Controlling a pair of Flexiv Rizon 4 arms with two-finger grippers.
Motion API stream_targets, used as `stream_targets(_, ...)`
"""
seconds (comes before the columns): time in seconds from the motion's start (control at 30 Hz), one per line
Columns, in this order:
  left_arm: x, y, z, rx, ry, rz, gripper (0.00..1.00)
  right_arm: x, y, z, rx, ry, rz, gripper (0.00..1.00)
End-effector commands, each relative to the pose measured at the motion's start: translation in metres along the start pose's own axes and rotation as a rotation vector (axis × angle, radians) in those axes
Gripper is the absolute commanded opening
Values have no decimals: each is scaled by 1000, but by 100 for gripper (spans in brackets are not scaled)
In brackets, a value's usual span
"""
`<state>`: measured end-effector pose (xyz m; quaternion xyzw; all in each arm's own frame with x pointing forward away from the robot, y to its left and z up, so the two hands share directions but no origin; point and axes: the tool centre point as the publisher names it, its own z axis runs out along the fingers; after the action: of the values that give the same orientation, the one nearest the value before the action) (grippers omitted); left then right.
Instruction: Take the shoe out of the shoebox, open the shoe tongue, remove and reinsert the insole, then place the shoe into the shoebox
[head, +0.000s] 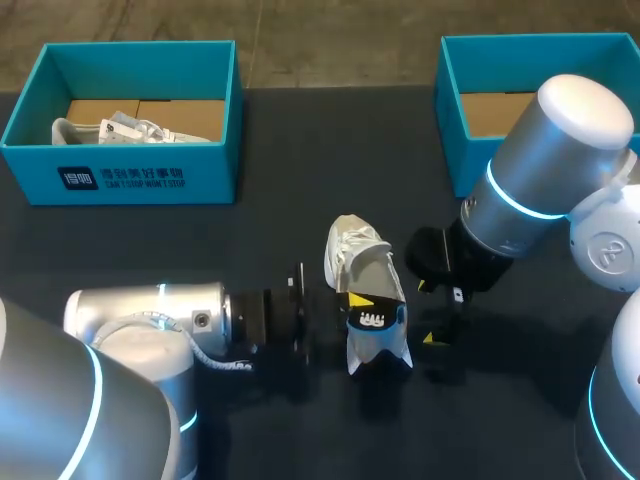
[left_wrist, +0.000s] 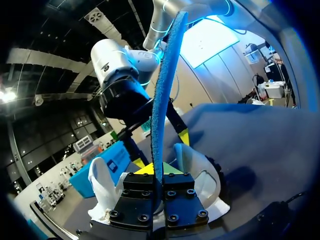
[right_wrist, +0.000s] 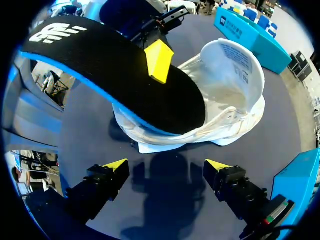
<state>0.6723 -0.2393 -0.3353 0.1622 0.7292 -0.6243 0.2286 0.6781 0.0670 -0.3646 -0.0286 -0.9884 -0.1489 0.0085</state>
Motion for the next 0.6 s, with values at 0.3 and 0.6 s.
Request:
stream_targets(0.3, -3, 14, 5, -35, 0, 0, 0, 1, 0, 1, 2, -2, 1, 100)
stream_targets(0.6, -5, 13, 4, -28, 10, -1, 0, 1, 0, 1, 2, -2, 1, 100)
